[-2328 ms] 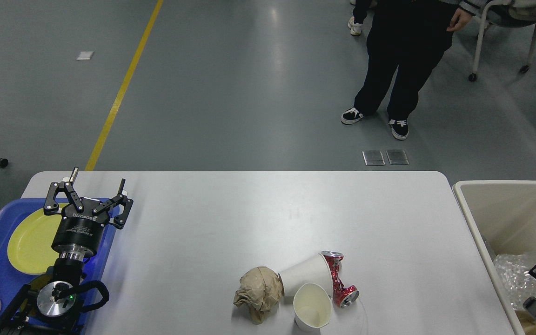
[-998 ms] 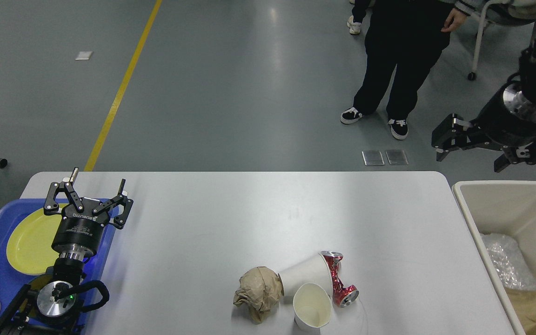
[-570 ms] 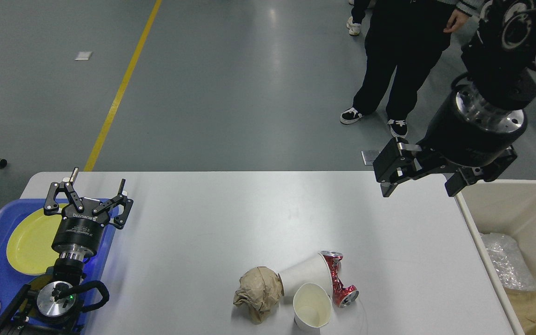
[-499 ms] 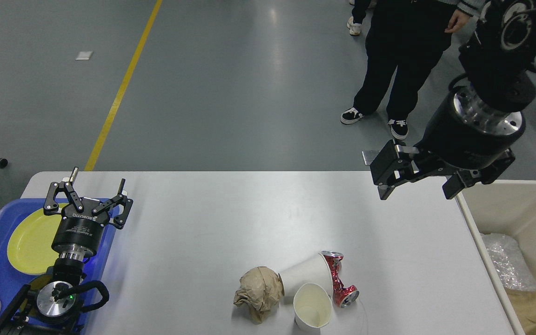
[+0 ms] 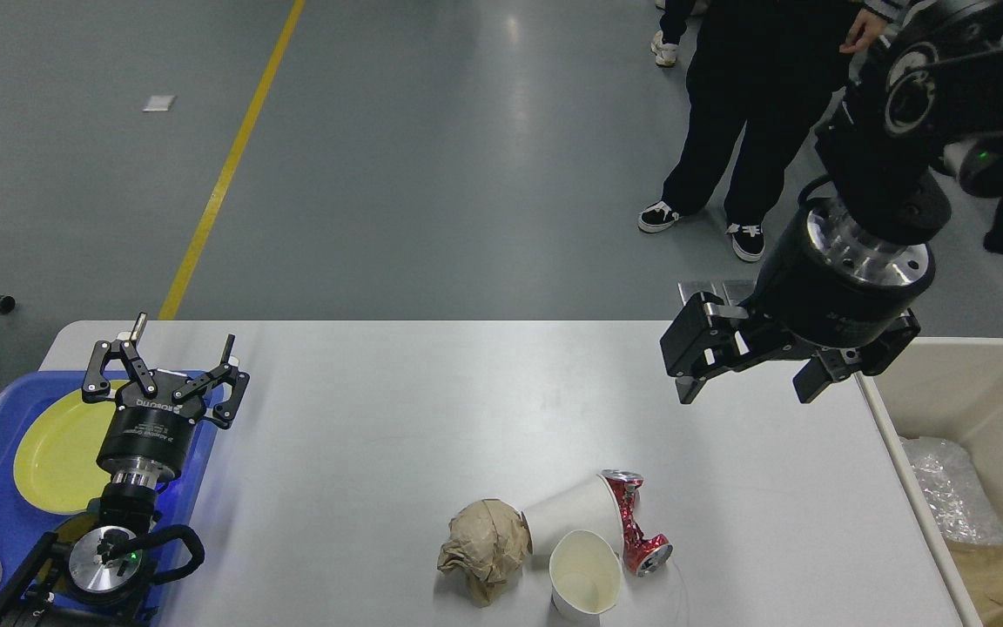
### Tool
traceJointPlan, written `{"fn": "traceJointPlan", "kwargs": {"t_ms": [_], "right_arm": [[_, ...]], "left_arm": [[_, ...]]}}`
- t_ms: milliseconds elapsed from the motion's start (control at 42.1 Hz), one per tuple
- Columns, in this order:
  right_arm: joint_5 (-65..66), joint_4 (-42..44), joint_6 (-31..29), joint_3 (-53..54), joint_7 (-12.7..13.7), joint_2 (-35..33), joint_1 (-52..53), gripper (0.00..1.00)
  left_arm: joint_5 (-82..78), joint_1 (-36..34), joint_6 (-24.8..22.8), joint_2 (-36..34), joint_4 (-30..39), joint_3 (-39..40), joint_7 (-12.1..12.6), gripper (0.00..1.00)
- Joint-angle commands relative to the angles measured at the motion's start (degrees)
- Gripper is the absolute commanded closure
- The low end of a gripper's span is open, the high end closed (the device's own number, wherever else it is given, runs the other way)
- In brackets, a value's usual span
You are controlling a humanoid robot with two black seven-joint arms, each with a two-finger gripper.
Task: Tidy desktop
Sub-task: 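Raise the right gripper and move it toward the crumpled paper ball, then lower the right gripper and grasp the crumpled brown paper ball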
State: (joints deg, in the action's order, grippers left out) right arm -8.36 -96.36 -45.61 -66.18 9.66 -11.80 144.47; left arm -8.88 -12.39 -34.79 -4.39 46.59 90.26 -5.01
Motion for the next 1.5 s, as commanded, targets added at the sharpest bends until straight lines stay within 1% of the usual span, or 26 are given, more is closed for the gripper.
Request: {"fn": "traceJointPlan", "kwargs": {"t_ms": [0, 214, 285, 428, 570, 641, 713, 831, 879, 1022, 1045, 1117, 1235, 1354, 1473], "right_arm": [[0.01, 0.12, 1.57, 1.93, 0.09, 0.29, -2.79, 0.00], [0.27, 0.12, 4.82, 5.61, 0.18, 1.52, -8.94, 0.00], [0.53, 0.12, 6.84, 6.93, 0.18, 2.13, -11.75, 0.00], [0.80, 0.64, 11.93, 8.69, 0.18, 3.54, -16.58, 0.00], [1.15, 1.87, 20.19, 12.38, 0.27, 5.47, -22.12, 0.00], [1.15, 3.36, 22.49, 14.40, 0.62, 6.88, -24.67, 0.00], [1.33, 6.08, 23.63, 16.42, 1.76, 9.07, -27.57, 0.00], [2.29, 14.87, 23.99, 19.24, 4.22, 14.34, -35.21, 0.00], [2.56, 17.24, 23.99, 19.42, 4.66, 16.10, -37.15, 0.00], [2.56, 22.87, 24.16, 22.14, 4.75, 19.45, -42.77, 0.00], [2.64, 25.14, 24.34, 22.84, 4.84, 20.67, -44.87, 0.00], [3.08, 28.41, 24.51, 23.20, 4.84, 22.17, -47.78, 0.00], [3.35, 36.31, 26.00, 23.20, 5.37, 23.58, -56.99, 0.00], [3.26, 38.43, 28.37, 23.90, 5.72, 23.58, -60.01, 0.00], [3.26, 38.44, 31.28, 24.25, 5.81, 23.49, -62.11, 0.00]], "left_arm": [[0.00, 0.00, -0.01, 0.00, -0.01, 0.00, 0.00, 0.04], [0.00, 0.00, -0.01, 0.00, -0.01, 0.00, 0.00, 0.04], [0.00, 0.00, -0.01, 0.00, -0.01, 0.00, 0.00, 0.04], [0.00, 0.00, -0.01, 0.00, -0.01, 0.00, 0.00, 0.04], [0.00, 0.00, -0.01, 0.00, -0.01, 0.00, 0.00, 0.04], [0.00, 0.00, -0.01, 0.00, -0.01, 0.00, 0.00, 0.04], [0.00, 0.00, -0.01, 0.00, -0.01, 0.00, 0.00, 0.04], [0.00, 0.00, -0.01, 0.00, -0.01, 0.00, 0.00, 0.04], [0.00, 0.00, -0.01, 0.00, -0.01, 0.00, 0.00, 0.04], [0.00, 0.00, -0.01, 0.00, -0.01, 0.00, 0.00, 0.04], [0.00, 0.00, 0.07, 0.00, -0.01, 0.00, 0.00, 0.04], [0.00, 0.00, -0.01, 0.00, -0.01, 0.00, 0.00, 0.04], [0.00, 0.00, -0.01, 0.00, -0.01, 0.00, 0.00, 0.04], [0.00, 0.00, -0.01, 0.00, -0.01, 0.00, 0.00, 0.04], [0.00, 0.00, -0.01, 0.00, -0.01, 0.00, 0.00, 0.04]]}}
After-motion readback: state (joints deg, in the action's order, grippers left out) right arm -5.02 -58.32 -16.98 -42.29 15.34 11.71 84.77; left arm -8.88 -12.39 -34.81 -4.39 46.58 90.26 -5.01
